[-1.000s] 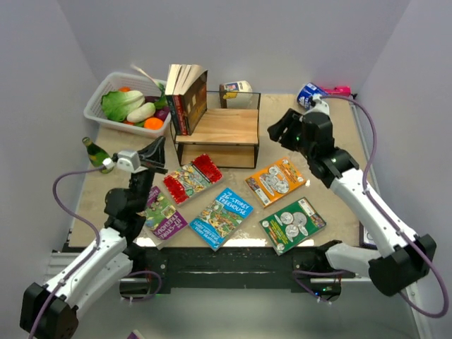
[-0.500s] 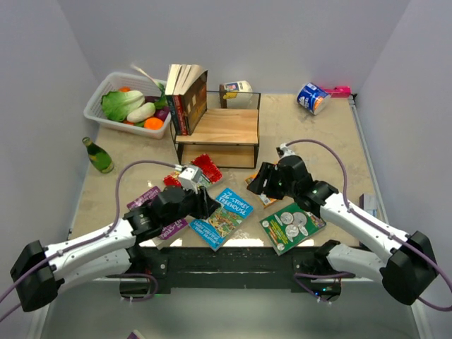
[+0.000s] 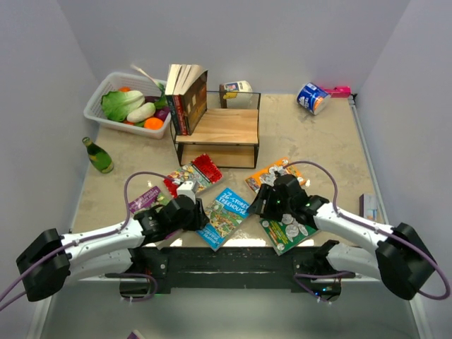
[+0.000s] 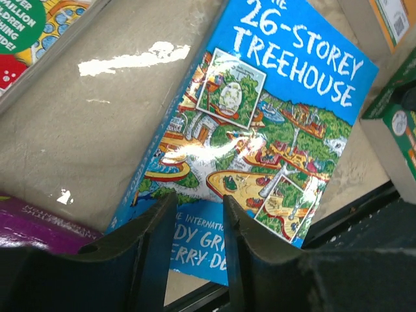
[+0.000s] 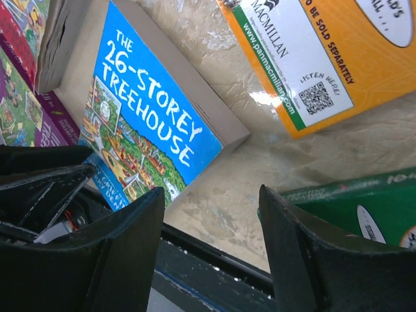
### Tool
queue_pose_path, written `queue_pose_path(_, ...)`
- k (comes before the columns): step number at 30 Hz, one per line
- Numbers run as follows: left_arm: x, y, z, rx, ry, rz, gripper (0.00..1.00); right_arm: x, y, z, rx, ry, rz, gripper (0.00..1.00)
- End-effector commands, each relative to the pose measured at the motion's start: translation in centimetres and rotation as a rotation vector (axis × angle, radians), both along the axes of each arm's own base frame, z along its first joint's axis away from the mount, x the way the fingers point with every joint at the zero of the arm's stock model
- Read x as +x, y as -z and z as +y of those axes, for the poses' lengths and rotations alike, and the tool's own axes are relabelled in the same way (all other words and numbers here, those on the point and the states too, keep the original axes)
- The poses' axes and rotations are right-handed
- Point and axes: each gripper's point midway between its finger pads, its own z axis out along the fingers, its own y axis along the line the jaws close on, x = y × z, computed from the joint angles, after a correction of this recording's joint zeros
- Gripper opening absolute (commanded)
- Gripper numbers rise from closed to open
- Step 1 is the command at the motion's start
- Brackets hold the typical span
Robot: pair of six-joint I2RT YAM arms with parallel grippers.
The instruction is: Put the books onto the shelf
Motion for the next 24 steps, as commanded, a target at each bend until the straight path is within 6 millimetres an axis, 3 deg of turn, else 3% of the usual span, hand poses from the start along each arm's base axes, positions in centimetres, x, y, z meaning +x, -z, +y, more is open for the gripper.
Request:
queue_pose_path(1, -0.3, 1.9, 0.8, 0.025, -0.078, 0.062, 0.4, 0.3, 0.4, 2.2, 0.095, -0.039, 0.005, 0.63)
queue_pose_path(8, -0.7, 3.1, 1.0, 0.021, -0.085, 0.083, 0.38, 0.7, 1.3, 4.5, 0.178, -0.088, 0.019, 0.59)
queue_pose_path(24, -1.2, 4.1, 0.7, 0.043, -0.04, 0.101, 0.35, 1.6, -4.6, 7.2, 0.391, -0.158, -0.138, 0.49)
